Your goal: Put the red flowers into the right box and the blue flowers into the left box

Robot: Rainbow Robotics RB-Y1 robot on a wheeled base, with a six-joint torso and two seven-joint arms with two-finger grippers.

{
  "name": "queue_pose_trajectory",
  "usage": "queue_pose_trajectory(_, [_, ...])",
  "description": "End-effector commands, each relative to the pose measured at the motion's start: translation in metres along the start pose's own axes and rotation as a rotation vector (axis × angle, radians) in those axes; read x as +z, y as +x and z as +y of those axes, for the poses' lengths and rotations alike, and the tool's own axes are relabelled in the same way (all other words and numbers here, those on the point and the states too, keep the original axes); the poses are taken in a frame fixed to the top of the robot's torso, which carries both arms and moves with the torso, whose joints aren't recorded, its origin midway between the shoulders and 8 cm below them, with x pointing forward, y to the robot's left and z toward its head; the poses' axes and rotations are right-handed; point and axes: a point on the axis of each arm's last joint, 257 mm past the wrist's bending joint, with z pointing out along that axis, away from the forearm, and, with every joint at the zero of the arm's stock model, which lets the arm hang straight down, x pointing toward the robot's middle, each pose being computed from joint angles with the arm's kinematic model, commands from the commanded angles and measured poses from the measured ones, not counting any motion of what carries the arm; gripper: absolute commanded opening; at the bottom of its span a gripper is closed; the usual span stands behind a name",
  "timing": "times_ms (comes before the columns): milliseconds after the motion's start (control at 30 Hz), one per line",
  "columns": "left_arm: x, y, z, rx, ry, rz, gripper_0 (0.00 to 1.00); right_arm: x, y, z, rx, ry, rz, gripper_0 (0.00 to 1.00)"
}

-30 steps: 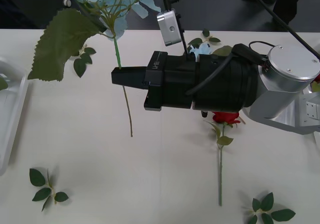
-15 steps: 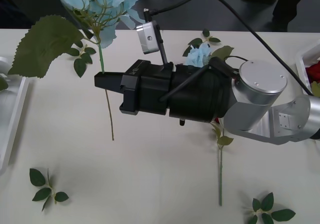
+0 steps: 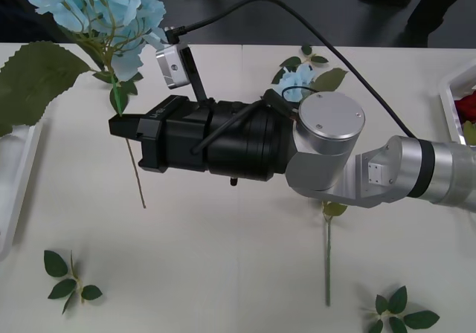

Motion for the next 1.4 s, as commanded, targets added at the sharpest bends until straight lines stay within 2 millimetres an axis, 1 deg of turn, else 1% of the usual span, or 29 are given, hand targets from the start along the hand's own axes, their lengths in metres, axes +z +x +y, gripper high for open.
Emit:
queue_pose_trajectory(33, [-0.017, -0.028, -0.042, 0.042, 0.091, -0.040, 1.00, 0.010, -0.012, 0.012, -0.032, -0.029, -0.008, 0.00])
queue_pose_trajectory(67, [-0.022, -0.028, -0.058, 0.052, 0.130, -0.030, 1.00, 0.011, -0.011, 0.010, -0.031, -0.026, -0.007, 0.00])
queue_pose_trajectory(133, [-0.028, -0.027, -0.075, 0.062, 0.172, -0.016, 1.00, 0.011, -0.011, 0.007, -0.030, -0.021, -0.006, 0.00])
queue_pose_trajectory(167, [-0.036, -0.026, -0.091, 0.074, 0.214, -0.003, 1.00, 0.012, -0.009, 0.008, -0.029, -0.023, -0.004, 0.00])
queue_pose_trajectory(233, [-0.045, -0.025, -0.111, 0.093, 0.265, 0.010, 1.00, 0.013, -0.009, 0.007, -0.029, -0.021, -0.004, 0.00])
queue_pose_trajectory(267, [-0.052, -0.022, -0.127, 0.099, 0.312, 0.022, 1.00, 0.012, -0.009, 0.006, -0.028, -0.019, -0.003, 0.00])
queue_pose_trajectory(300, [-0.055, -0.021, -0.134, 0.100, 0.334, 0.025, 1.00, 0.012, -0.009, 0.006, -0.029, -0.019, -0.002, 0.00])
queue_pose_trajectory(333, [-0.060, -0.019, -0.145, 0.102, 0.373, 0.037, 1.00, 0.012, -0.009, 0.006, -0.029, -0.019, -0.002, 0.00])
queue_pose_trajectory(367, [-0.068, -0.014, -0.163, 0.098, 0.442, 0.056, 1.00, 0.012, -0.009, 0.005, -0.029, -0.018, -0.002, 0.00])
queue_pose_trajectory(400, [-0.072, -0.012, -0.172, 0.097, 0.474, 0.061, 1.00, 0.012, -0.009, 0.005, -0.029, -0.018, -0.002, 0.00])
queue_pose_trajectory(467, [-0.086, -0.005, -0.200, 0.113, 0.582, 0.078, 1.00, 0.012, -0.009, 0.005, -0.029, -0.018, -0.002, 0.00])
queue_pose_trajectory(500, [-0.089, -0.002, -0.206, 0.121, 0.609, 0.086, 1.00, 0.012, -0.009, 0.005, -0.029, -0.018, -0.002, 0.00])
queue_pose_trajectory(567, [-0.102, 0.006, -0.226, 0.170, 0.698, 0.095, 1.00, 0.012, -0.009, 0.005, -0.029, -0.018, -0.002, 0.00])
queue_pose_trajectory(600, [-0.105, 0.009, -0.231, 0.184, 0.721, 0.098, 1.00, 0.012, -0.009, 0.005, -0.029, -0.018, -0.002, 0.00])
queue_pose_trajectory(633, [-0.111, 0.015, -0.242, 0.209, 0.769, 0.102, 1.00, 0.012, -0.009, 0.005, -0.029, -0.018, -0.002, 0.00])
queue_pose_trajectory(767, [-0.127, 0.030, -0.268, 0.320, 0.894, 0.093, 1.00, 0.012, -0.009, 0.005, -0.029, -0.018, -0.002, 0.00])
queue_pose_trajectory(933, [-0.151, 0.047, -0.289, 0.500, 1.034, 0.054, 1.00, 0.012, -0.009, 0.005, -0.029, -0.018, -0.002, 0.00])
queue_pose_trajectory(1000, [-0.157, 0.050, -0.294, 0.538, 1.074, 0.039, 1.00, 0.012, -0.009, 0.005, -0.029, -0.018, -0.002, 0.00])
queue_pose_trajectory(1100, [-0.172, 0.061, -0.307, 0.617, 1.166, 0.000, 1.00, 0.012, -0.009, 0.005, -0.029, -0.018, -0.002, 0.00])
queue_pose_trajectory(1233, [-0.191, 0.072, -0.324, 0.672, 1.280, -0.072, 1.00, 0.012, -0.009, 0.005, -0.029, -0.018, -0.002, 0.00])
queue_pose_trajectory(1400, [-0.201, 0.080, -0.342, 0.649, 1.361, -0.104, 1.00, 0.012, -0.009, 0.005, -0.029, -0.018, -0.002, 0.00])
